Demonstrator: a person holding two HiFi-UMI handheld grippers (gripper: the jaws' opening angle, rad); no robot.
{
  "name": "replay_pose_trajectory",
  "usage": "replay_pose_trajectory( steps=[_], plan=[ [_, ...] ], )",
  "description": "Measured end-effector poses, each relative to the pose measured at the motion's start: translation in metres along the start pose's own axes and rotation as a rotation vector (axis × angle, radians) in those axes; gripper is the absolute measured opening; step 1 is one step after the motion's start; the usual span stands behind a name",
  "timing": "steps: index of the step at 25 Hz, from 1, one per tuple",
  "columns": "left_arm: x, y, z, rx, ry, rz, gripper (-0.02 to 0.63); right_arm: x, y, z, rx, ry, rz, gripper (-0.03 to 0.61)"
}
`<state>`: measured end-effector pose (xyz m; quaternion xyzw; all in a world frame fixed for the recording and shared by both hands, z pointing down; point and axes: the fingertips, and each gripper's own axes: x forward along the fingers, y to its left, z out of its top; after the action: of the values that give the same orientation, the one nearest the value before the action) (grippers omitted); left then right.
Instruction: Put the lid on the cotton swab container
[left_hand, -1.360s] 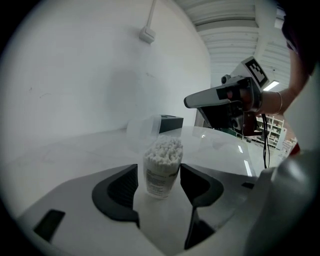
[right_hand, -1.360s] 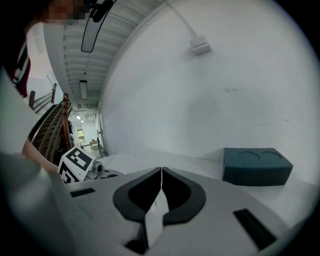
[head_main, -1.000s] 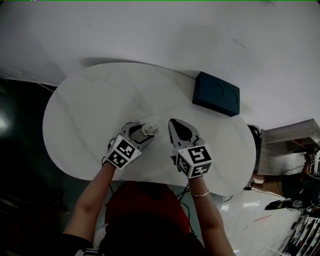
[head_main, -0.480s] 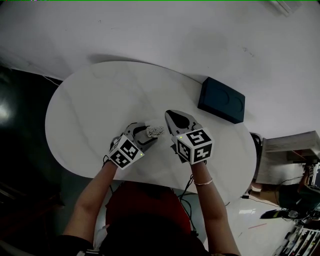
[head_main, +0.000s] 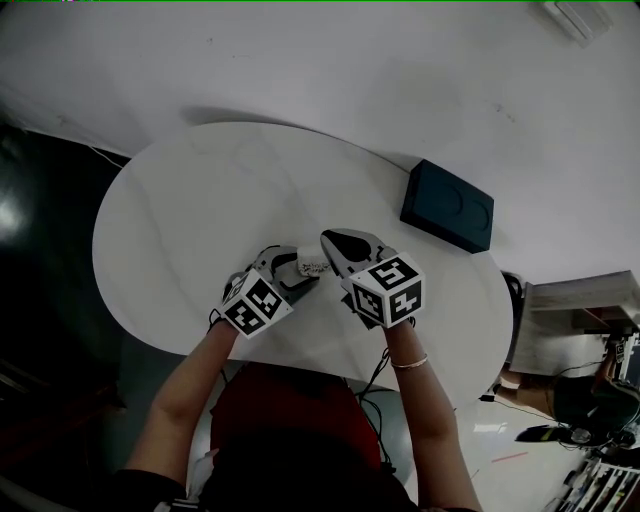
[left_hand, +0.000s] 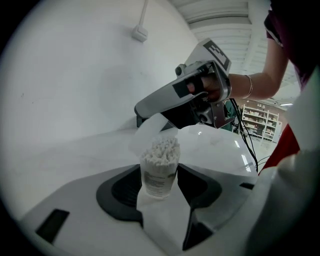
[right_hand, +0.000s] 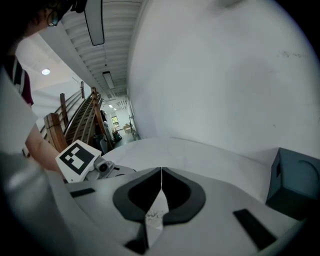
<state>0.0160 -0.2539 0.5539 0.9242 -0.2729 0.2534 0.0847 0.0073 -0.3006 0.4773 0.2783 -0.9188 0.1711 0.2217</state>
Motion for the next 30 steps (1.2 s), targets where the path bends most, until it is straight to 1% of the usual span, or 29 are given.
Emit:
replay_pose_trajectory(
  steps=[4, 9, 15, 30],
  plan=[
    [0.000, 0.002, 0.000, 0.001, -0.003, -0.001, 0.244, -0.006, 0.006, -0.014, -0.015, 0.020, -0.016, 0.015],
    [0.002, 0.004, -0.001, 0.003, -0.010, 0.001, 0.244, -0.009, 0.010, -0.025, -0.005, 0.006, -0.048, 0.015],
    [0.001, 0.004, 0.002, 0.007, -0.009, -0.003, 0.244, -0.012, 0.010, -0.028, 0.042, -0.023, -0.073, 0.015],
    [0.001, 0.003, 0.000, 0.014, -0.005, -0.004, 0.244, -0.013, 0.014, -0.029, 0.038, -0.059, -0.144, 0.015]
  ],
)
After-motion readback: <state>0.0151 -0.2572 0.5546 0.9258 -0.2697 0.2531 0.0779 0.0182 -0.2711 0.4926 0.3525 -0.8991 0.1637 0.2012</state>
